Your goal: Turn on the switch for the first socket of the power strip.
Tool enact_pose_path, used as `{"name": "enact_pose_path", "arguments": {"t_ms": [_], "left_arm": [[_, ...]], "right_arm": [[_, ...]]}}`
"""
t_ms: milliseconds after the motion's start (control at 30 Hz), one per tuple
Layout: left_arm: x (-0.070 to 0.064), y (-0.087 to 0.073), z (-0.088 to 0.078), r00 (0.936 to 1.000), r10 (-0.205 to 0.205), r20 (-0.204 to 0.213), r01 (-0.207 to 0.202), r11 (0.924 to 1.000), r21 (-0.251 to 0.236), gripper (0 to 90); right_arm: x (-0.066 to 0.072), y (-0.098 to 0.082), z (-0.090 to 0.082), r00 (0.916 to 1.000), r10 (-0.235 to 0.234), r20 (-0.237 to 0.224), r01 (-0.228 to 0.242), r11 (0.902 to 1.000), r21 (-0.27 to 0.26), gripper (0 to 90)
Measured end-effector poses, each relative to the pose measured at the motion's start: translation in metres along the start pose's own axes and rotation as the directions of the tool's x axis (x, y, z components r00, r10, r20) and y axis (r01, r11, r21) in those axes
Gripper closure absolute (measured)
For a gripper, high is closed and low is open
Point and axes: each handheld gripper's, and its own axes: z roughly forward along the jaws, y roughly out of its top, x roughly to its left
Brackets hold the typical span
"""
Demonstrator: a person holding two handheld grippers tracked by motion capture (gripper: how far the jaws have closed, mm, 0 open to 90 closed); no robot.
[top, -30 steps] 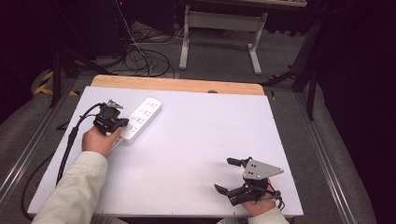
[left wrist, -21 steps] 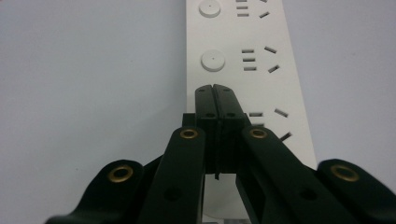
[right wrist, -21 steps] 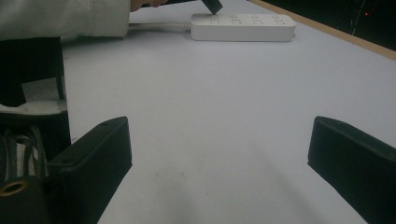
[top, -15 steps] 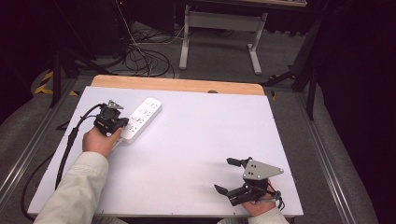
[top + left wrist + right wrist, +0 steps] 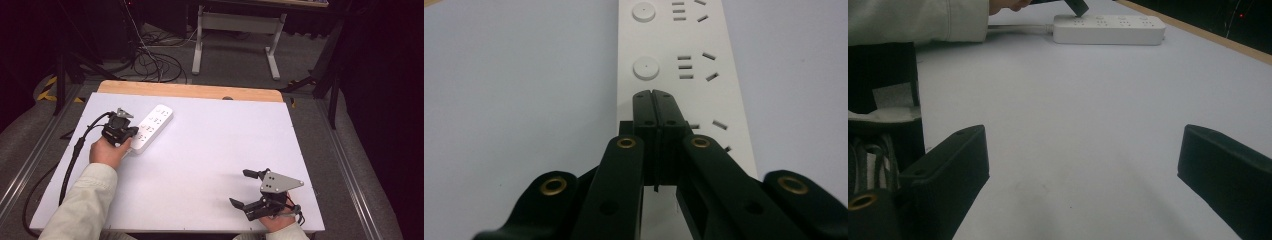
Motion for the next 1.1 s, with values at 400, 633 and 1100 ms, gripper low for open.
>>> {"name": "enact_pose_path", "arguments": {"t_ms": [400, 633, 1100], "left_arm": [[-0.0033, -0.0034, 0.0012, 0.9995, 0.009, -0.029, -0.009, 0.9998, -0.019, 90.0], [-0.0044, -0.0063, 0.0018, 0.9995, -0.002, -0.033, 0.000, 0.9993, -0.038, 90.0], [-0.0059, -0.0095, 0.0021, 0.9991, -0.018, -0.040, 0.015, 0.9984, -0.054, 90.0]], "right_arm": [[0.0003, -0.0002, 0.0004, 1.0000, -0.001, -0.002, 0.001, 1.0000, 0.003, 6.8], [0.0003, -0.0003, 0.0005, 1.0000, -0.002, -0.005, 0.002, 1.0000, 0.005, 6.8], [0.0008, -0.0008, -0.0003, 1.0000, -0.002, -0.002, 0.002, 1.0000, 0.006, 6.8]]}}
